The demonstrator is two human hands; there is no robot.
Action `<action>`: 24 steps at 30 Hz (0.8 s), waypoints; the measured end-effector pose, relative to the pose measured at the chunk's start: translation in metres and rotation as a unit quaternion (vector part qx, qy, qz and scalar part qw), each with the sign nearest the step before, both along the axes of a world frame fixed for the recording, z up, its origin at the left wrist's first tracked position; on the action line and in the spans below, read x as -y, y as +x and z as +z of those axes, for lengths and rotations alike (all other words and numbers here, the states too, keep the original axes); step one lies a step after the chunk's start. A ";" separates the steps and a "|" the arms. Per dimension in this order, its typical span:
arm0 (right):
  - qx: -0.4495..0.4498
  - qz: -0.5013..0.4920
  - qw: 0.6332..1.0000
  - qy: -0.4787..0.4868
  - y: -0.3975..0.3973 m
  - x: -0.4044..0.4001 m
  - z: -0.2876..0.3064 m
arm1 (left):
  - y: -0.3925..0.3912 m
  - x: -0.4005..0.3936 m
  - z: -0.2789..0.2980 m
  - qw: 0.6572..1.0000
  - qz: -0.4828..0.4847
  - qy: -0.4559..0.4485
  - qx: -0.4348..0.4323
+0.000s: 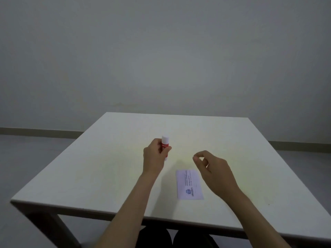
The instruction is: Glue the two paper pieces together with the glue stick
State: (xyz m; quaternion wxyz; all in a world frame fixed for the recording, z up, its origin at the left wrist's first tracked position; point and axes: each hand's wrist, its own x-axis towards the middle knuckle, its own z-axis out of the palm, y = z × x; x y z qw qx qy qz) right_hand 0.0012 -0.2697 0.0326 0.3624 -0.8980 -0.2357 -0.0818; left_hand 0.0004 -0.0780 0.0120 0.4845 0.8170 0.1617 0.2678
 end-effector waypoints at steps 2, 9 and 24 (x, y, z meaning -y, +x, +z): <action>-0.012 0.000 1.000 0.017 -0.005 0.003 -0.009 | 0.013 -0.008 -0.007 1.000 0.006 -0.007 -0.015; -0.054 0.017 0.996 0.069 -0.018 0.010 -0.027 | 0.029 -0.020 -0.036 0.998 0.027 -0.023 -0.046; -0.128 -0.008 0.989 0.070 0.009 0.005 -0.047 | 0.023 -0.034 -0.048 0.987 -0.028 -0.021 -0.154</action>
